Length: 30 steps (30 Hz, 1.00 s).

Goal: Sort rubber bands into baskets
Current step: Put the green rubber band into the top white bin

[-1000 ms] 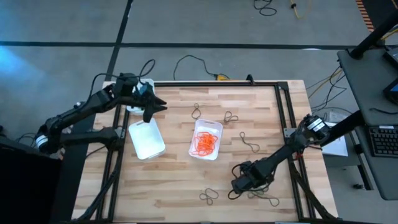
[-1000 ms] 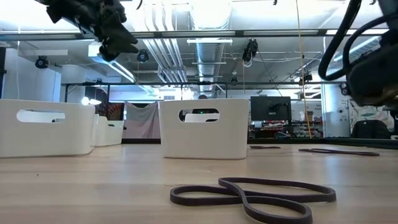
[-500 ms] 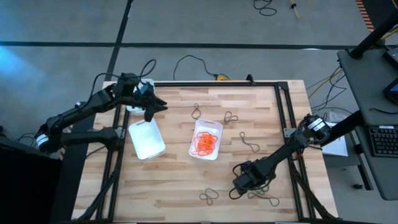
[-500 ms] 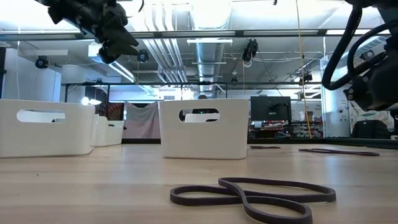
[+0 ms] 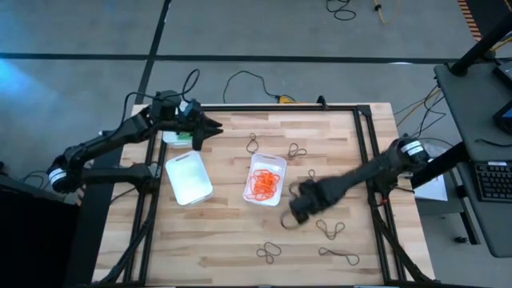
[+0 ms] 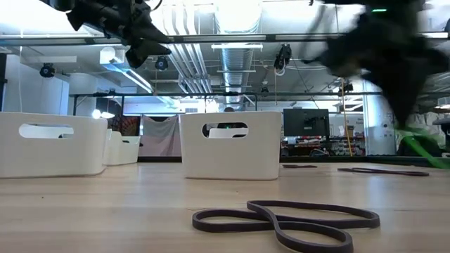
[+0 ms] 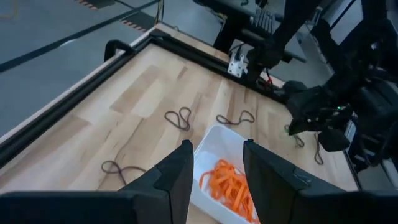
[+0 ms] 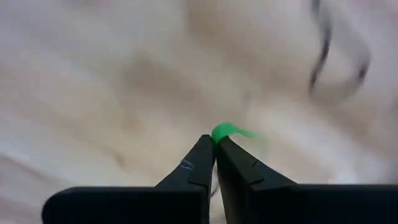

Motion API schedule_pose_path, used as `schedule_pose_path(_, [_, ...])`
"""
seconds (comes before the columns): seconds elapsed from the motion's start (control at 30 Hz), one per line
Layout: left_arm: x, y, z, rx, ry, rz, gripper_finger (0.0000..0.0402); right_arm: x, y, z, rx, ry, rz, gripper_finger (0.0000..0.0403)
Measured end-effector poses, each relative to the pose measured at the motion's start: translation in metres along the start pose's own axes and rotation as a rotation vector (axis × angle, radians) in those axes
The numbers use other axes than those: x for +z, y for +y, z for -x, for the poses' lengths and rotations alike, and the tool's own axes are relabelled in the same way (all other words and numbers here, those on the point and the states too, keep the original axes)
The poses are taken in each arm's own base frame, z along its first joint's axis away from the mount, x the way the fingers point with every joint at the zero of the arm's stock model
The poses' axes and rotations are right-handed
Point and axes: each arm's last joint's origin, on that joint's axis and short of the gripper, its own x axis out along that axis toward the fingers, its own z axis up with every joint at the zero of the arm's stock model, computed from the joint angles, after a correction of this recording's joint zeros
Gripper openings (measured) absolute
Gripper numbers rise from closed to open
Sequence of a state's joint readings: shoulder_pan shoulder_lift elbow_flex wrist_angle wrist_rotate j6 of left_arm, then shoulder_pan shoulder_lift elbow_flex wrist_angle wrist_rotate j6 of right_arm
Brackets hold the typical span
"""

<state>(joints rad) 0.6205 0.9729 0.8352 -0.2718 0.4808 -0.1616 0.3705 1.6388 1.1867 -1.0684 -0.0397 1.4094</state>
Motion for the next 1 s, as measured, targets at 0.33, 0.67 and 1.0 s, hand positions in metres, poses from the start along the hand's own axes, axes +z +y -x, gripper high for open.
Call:
schedule_pose_path(0.33, [0.002,0.007,-0.014,-0.003,-0.012,0.014,0.0125,0.118,-0.035,0.037,0.049,-0.289,0.162,0.0012])
schedule_pose_path(0.67, [-0.009,0.022,-0.038,0.019,0.083,0.095,0.0125,0.264,-0.073,0.038,0.435,-0.738,0.223,0.0012])
schedule_pose_path(1.0, [-0.030,0.050,-0.072,0.215,0.202,0.161,0.0125,0.337,-0.068,-0.013,0.526,-0.723,0.192,0.0014])
